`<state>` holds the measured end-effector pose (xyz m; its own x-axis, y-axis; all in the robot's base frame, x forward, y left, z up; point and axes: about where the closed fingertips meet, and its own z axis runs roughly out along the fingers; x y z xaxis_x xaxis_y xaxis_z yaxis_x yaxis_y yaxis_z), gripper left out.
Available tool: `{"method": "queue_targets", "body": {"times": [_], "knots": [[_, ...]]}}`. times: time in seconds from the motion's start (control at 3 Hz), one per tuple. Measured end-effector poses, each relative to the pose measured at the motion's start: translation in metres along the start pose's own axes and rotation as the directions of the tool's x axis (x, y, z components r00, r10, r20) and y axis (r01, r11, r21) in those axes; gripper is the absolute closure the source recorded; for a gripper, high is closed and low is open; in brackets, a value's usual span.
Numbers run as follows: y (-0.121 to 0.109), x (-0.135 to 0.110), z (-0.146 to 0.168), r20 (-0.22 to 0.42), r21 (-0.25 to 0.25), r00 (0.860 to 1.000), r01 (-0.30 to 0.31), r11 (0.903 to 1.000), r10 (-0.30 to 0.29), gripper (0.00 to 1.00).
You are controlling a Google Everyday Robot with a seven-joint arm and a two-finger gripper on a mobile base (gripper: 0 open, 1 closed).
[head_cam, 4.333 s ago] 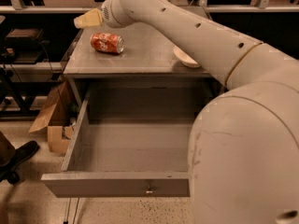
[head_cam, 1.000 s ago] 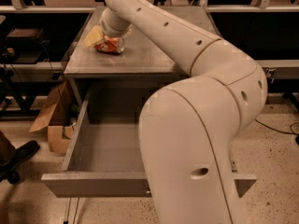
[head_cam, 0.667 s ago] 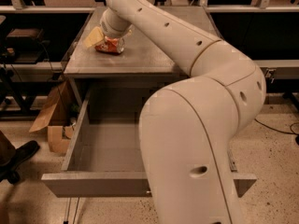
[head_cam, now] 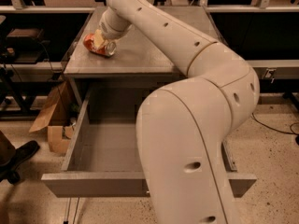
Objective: Place coke can into top drawer
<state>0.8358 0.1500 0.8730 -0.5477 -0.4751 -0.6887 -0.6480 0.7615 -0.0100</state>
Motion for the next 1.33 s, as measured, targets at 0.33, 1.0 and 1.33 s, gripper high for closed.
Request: {"method": "queue_targets", "body": {"times": [0.33,1.0,1.33], "knots": [[0.0020,0.0013,0.0022,-0.014,-0.007,1.000,0.009,0.9999,-0.009,0.72],[0.0105,0.0036,0.0062,-0.056,-0.038,0.997,0.044,0.9983,-0.046,0.74],[0.0094,0.0035,-0.0017,-0.045,-0.049,0.998,0.050,0.9976,-0.052,0.97]]}}
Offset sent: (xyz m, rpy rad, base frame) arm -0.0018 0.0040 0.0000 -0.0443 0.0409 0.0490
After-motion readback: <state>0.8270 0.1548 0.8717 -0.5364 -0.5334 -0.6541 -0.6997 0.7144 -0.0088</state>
